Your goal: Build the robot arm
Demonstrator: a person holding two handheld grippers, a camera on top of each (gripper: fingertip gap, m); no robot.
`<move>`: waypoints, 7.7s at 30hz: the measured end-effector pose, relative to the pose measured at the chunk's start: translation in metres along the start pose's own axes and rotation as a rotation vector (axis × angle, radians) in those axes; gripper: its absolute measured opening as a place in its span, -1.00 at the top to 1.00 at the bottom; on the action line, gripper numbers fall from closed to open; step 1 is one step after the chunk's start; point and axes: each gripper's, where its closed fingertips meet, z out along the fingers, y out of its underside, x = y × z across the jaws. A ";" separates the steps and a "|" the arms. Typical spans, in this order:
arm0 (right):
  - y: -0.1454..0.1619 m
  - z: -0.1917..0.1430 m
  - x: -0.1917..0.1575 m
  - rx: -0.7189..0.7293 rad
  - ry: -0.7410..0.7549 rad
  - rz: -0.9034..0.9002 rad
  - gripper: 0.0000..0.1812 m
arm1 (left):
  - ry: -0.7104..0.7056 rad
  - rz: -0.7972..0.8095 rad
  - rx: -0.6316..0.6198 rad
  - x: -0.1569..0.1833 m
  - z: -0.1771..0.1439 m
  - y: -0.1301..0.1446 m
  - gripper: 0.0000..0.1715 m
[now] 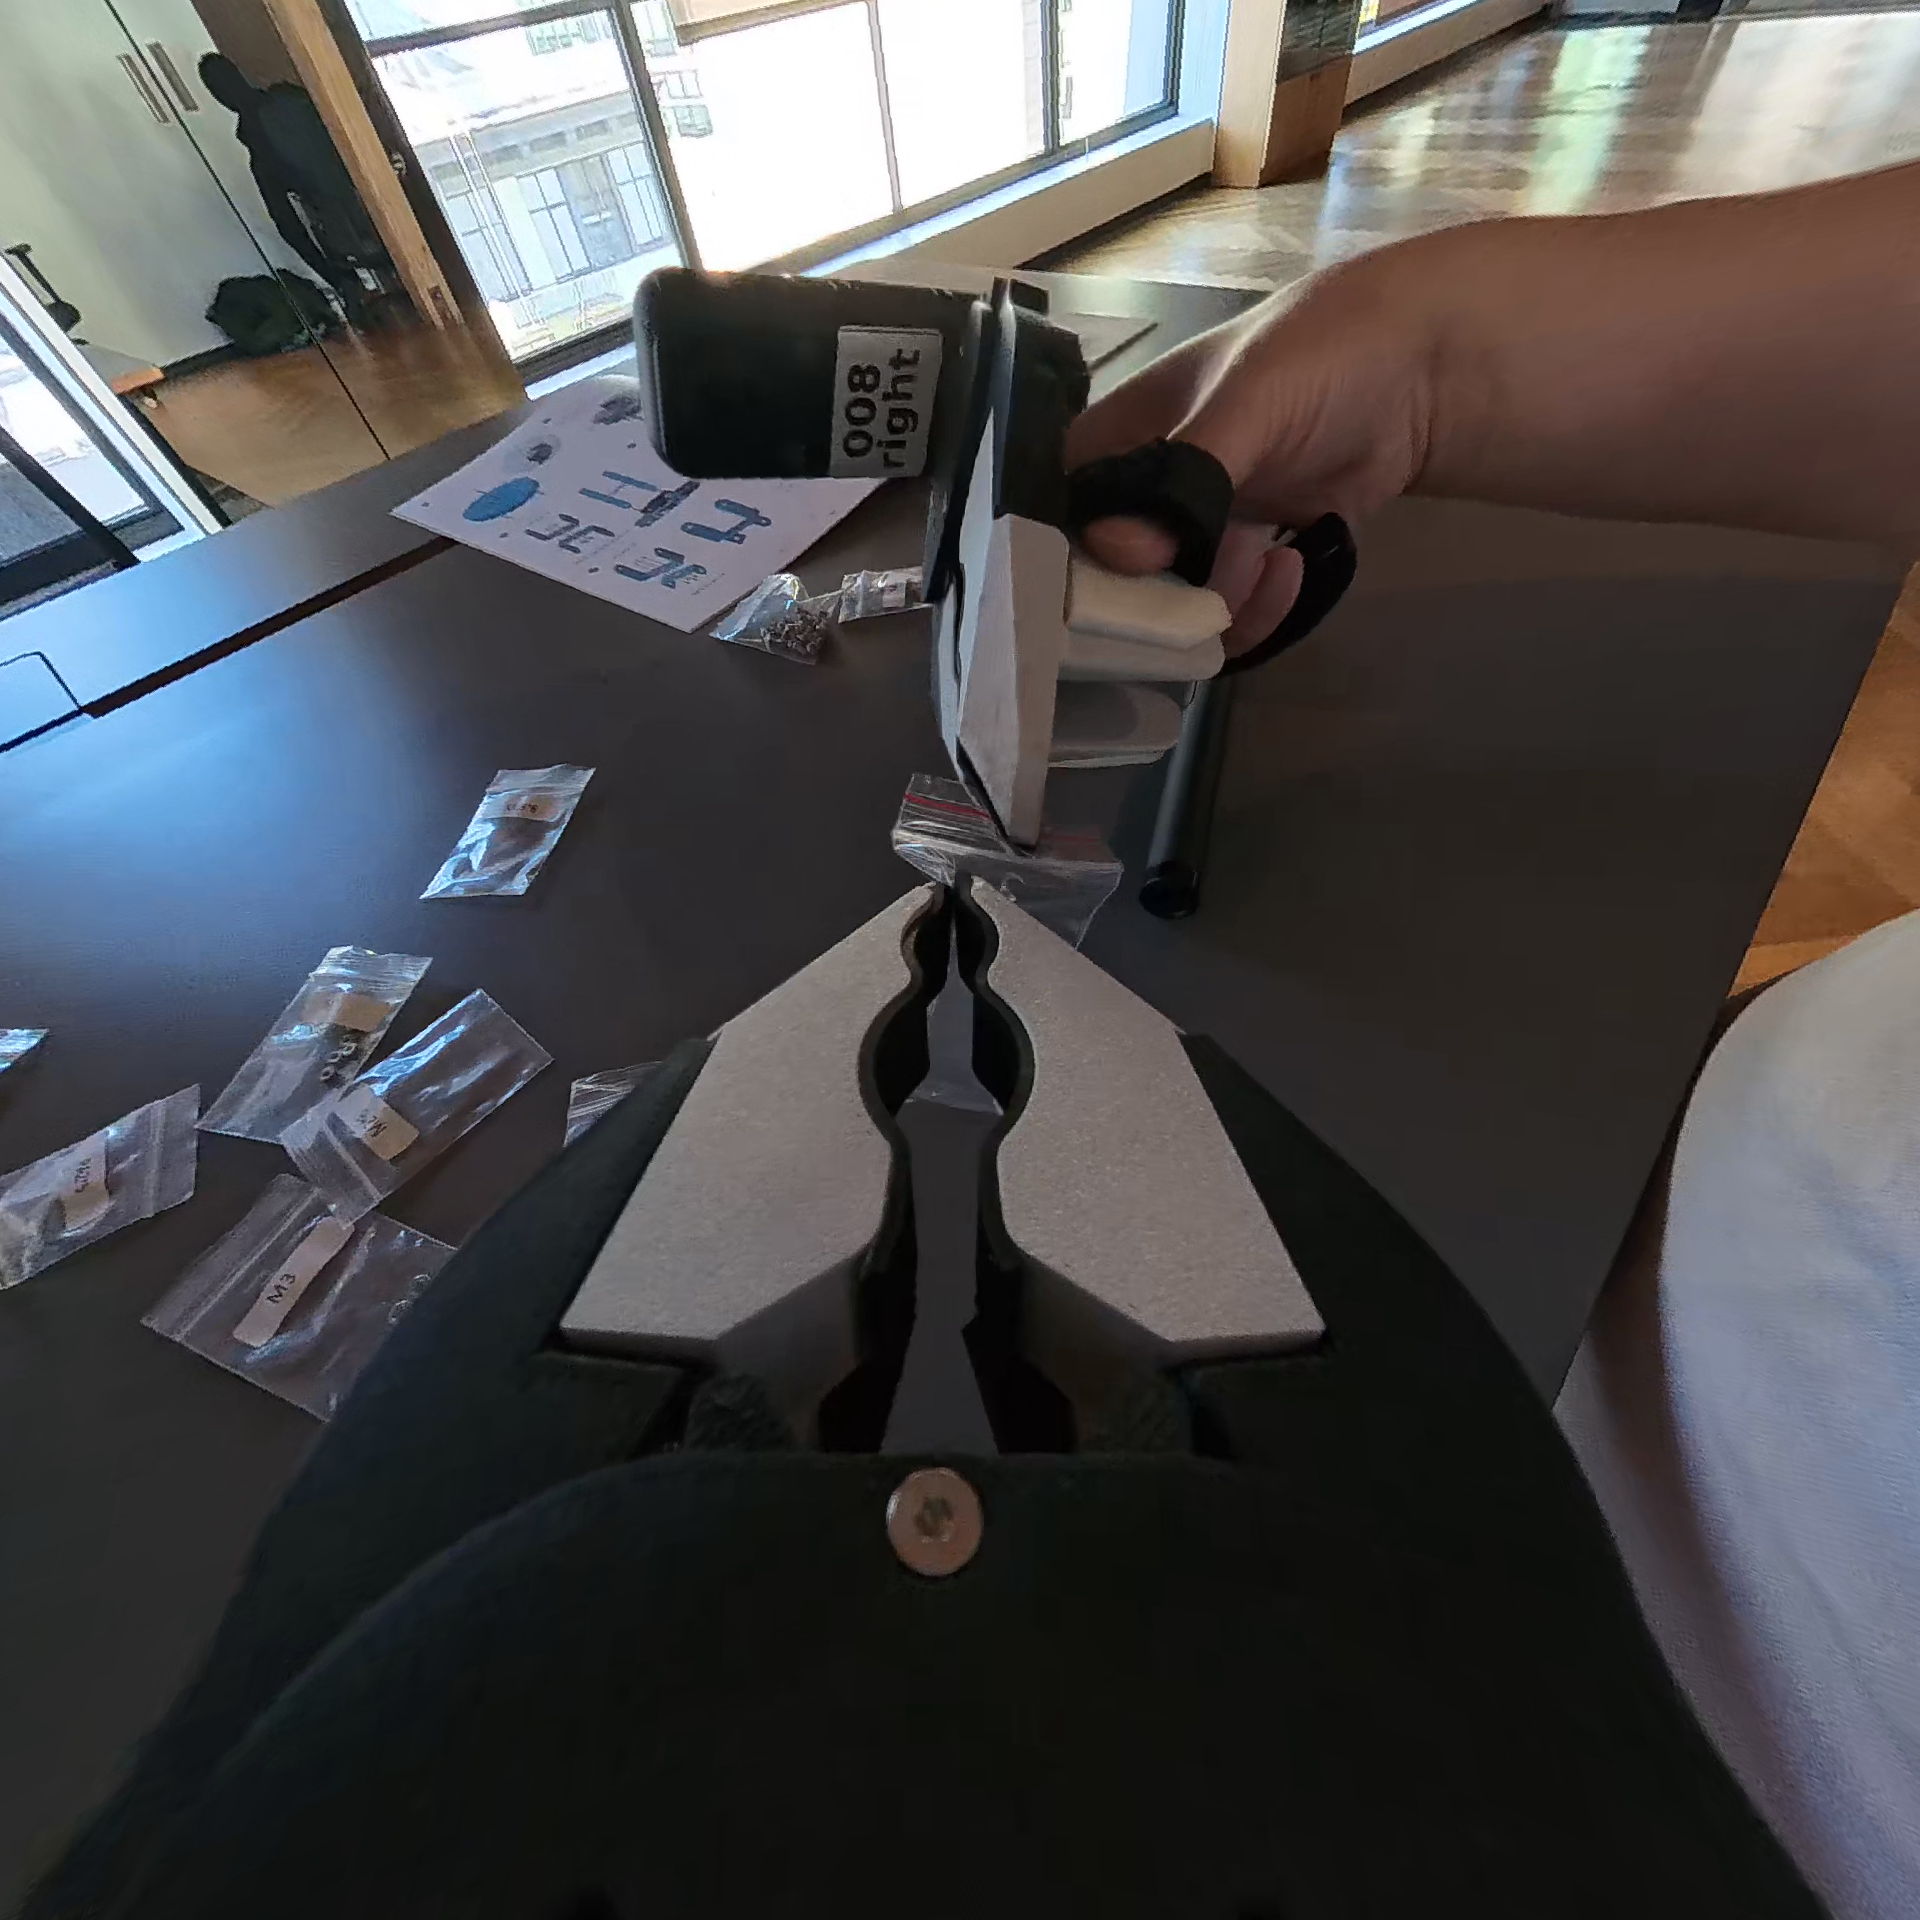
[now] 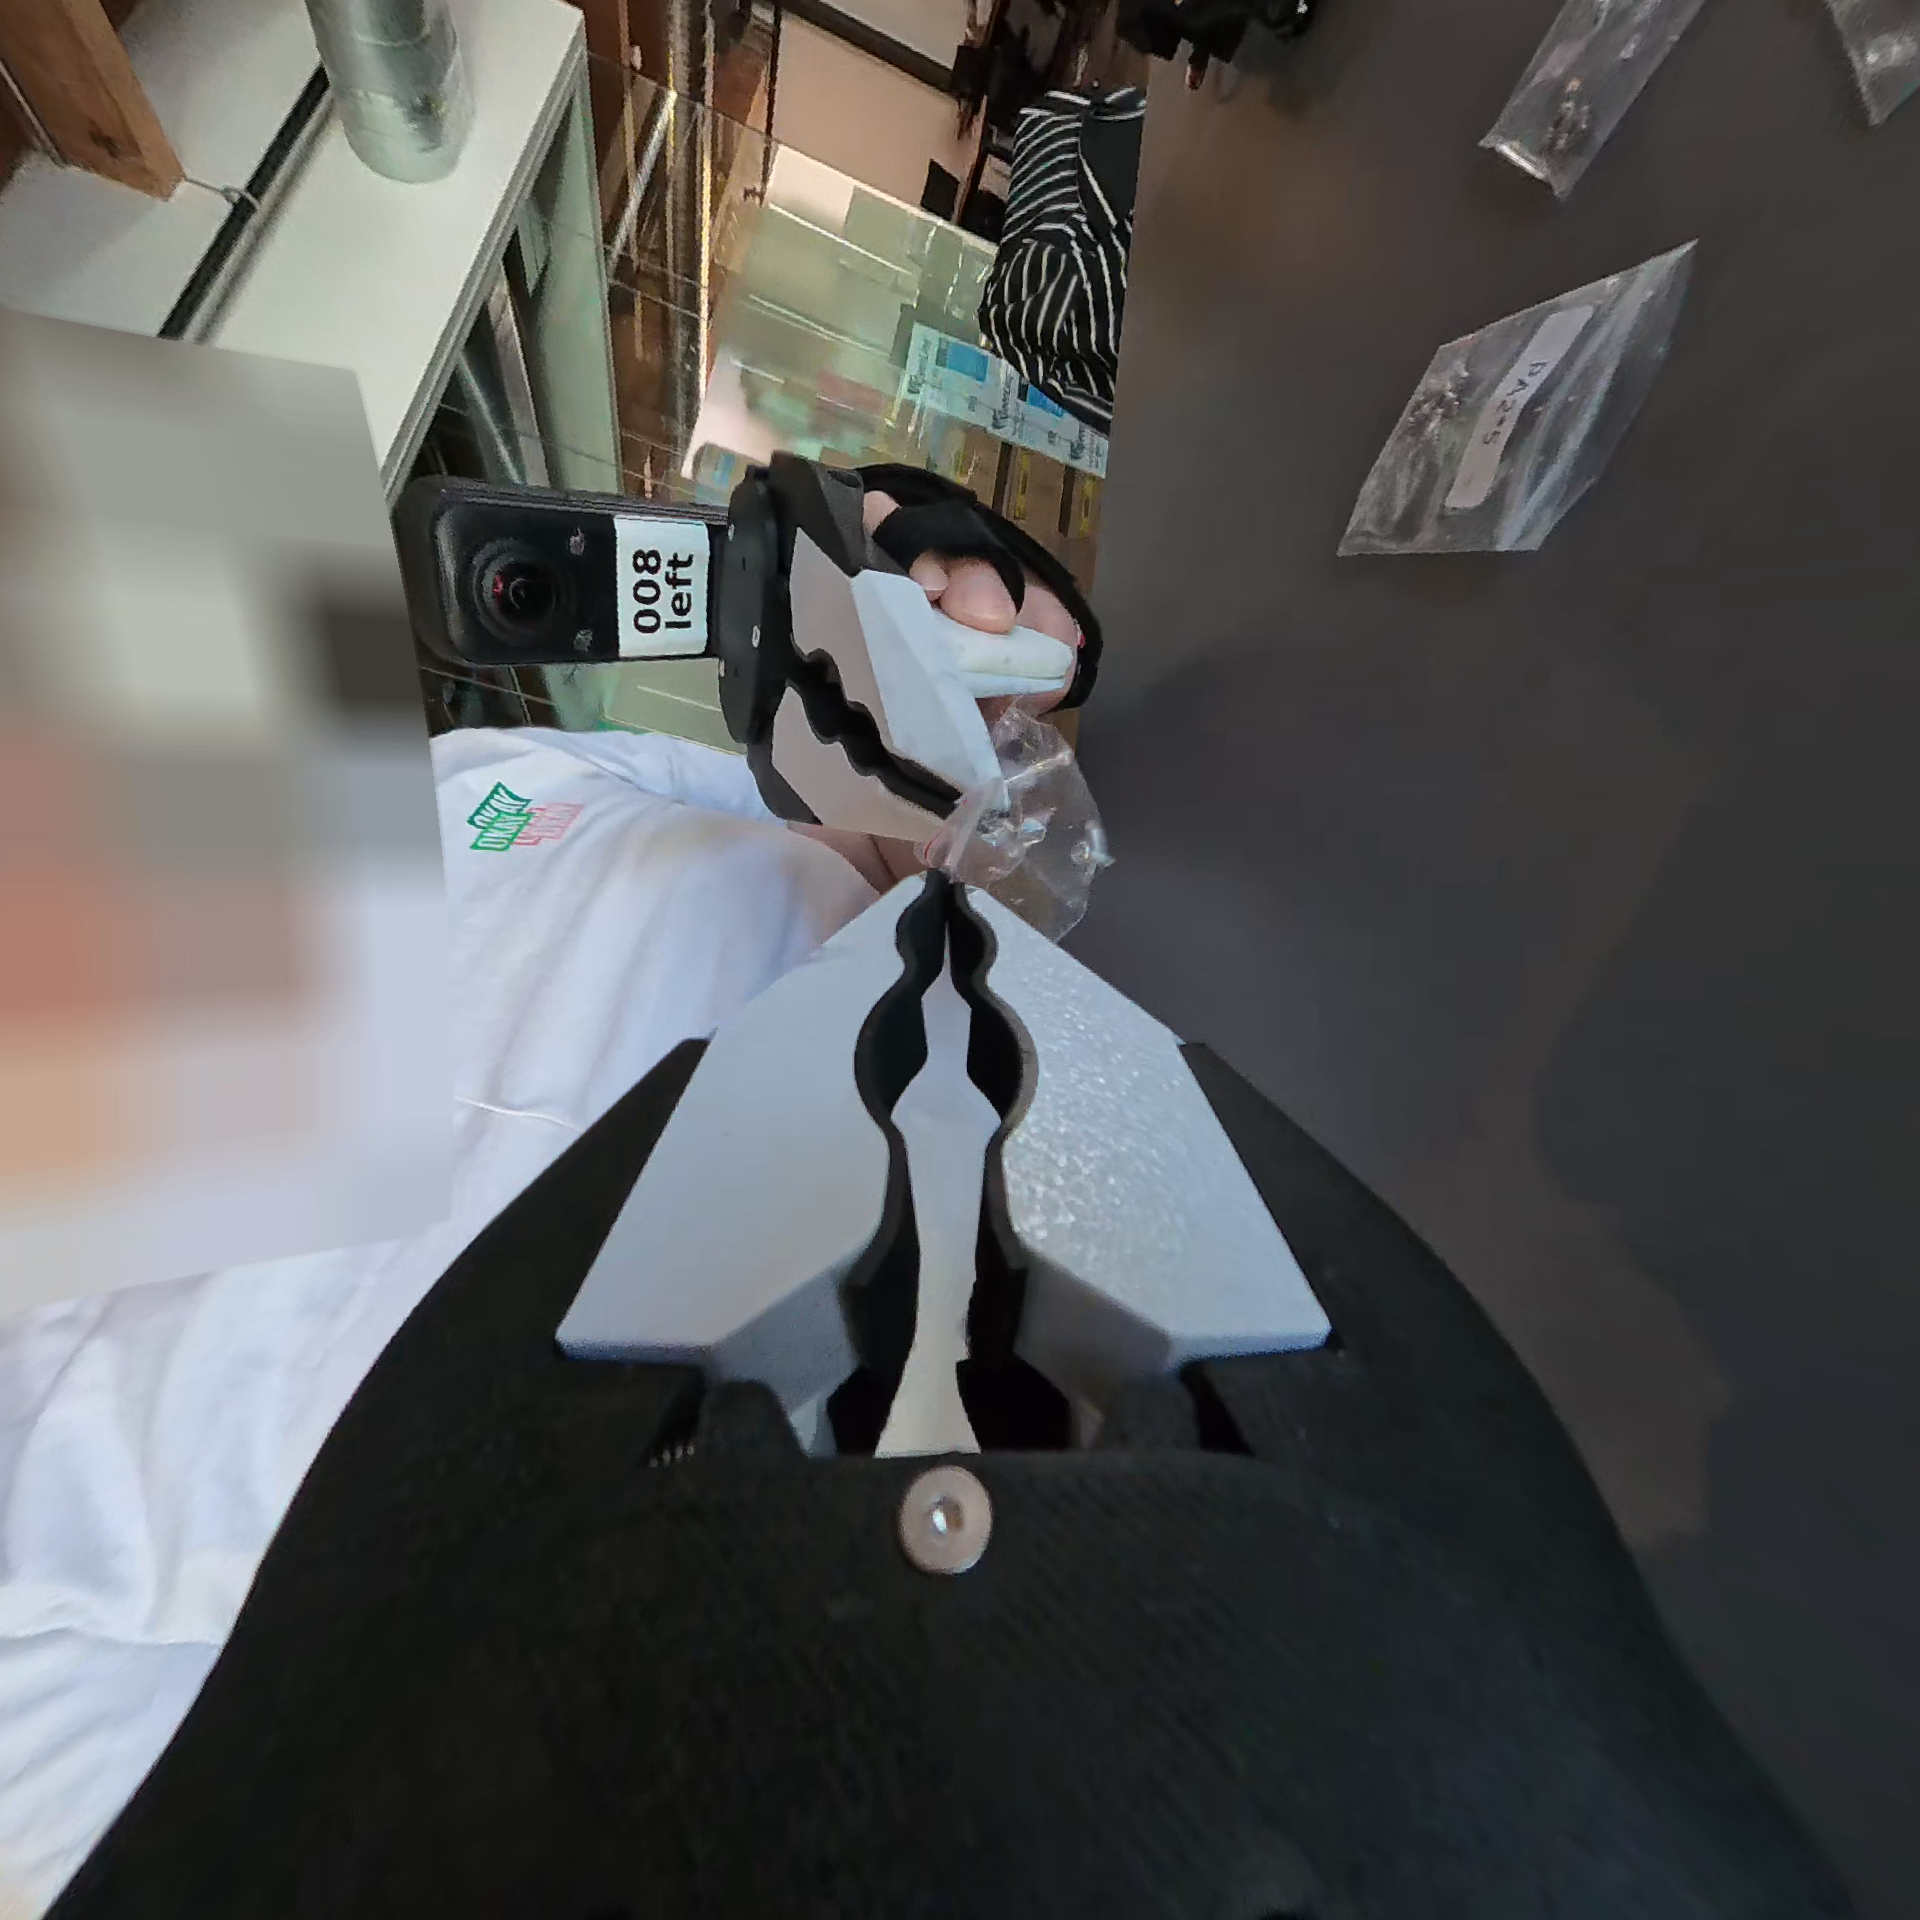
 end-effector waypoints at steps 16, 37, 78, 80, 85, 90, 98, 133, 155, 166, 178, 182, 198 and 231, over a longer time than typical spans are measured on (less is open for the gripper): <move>0.003 -0.003 0.007 0.082 0.352 -0.339 1.00 | 0.188 -0.619 0.063 -0.001 -0.002 -0.019 0.76; 0.009 -0.017 -0.006 0.224 0.187 -0.247 0.92 | 0.253 -0.482 -0.005 0.021 0.013 -0.014 1.00; 0.043 -0.054 -0.007 0.283 0.388 -0.203 0.99 | 0.292 -0.458 -0.017 0.060 0.043 -0.040 1.00; 0.048 -0.065 -0.006 0.268 0.439 -0.206 1.00 | 0.262 -0.450 -0.037 0.064 0.046 -0.041 1.00; 0.064 -0.087 -0.015 0.132 0.622 -0.291 0.99 | 0.198 -0.456 -0.029 0.083 0.059 -0.058 1.00; 0.087 -0.123 -0.040 0.031 0.675 -0.371 1.00 | 0.074 -0.308 0.112 0.105 0.077 -0.096 0.57; 0.137 -0.186 -0.074 -0.062 0.586 -0.325 1.00 | -0.104 0.129 0.120 0.172 0.160 -0.129 0.15; 0.188 -0.279 -0.067 -0.095 0.487 -0.284 1.00 | -0.127 0.126 0.109 0.220 0.234 -0.160 0.68; 0.185 -0.285 -0.060 -0.070 0.498 -0.237 1.00 | -0.263 0.270 0.079 0.214 0.257 -0.147 0.62; 0.188 -0.283 -0.053 -0.075 0.483 -0.240 0.99 | -0.260 0.265 0.077 0.218 0.255 -0.148 0.73; 0.188 -0.285 -0.046 -0.019 0.429 -0.232 0.85 | -0.250 0.198 0.052 0.214 0.254 -0.134 0.79; 0.174 -0.302 -0.045 0.014 0.440 -0.355 0.77 | -0.251 0.133 0.062 0.207 0.249 -0.128 0.80; 0.137 -0.340 0.057 -0.271 0.863 -0.782 0.68 | -0.241 0.020 0.020 0.179 0.236 -0.115 0.77; 0.153 -0.256 -0.086 -0.295 0.503 -1.286 0.80 | -0.092 -0.149 0.335 0.190 0.223 -0.154 0.79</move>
